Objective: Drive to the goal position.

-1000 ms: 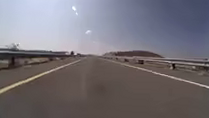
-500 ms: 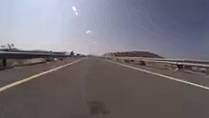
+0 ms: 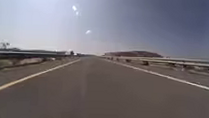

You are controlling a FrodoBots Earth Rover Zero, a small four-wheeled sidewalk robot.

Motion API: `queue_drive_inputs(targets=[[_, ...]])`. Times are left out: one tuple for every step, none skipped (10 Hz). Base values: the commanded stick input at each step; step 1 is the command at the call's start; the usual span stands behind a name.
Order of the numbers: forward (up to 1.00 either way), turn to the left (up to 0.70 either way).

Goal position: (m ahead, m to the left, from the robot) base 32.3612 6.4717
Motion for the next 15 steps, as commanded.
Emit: queue_drive_inputs(targets=[[1.0,0.0],[1.0,0.0],[1.0,0.0],[1.0,0.0],[1.0,0.0],[1.0,0.12],[1.0,0.25],[1.0,0.0],[1.0,0.0],[1.0,0.0],[1.0,0.0],[1.0,0.0],[1.0,0.0],[1.0,0.0],[1.0,0.0]])
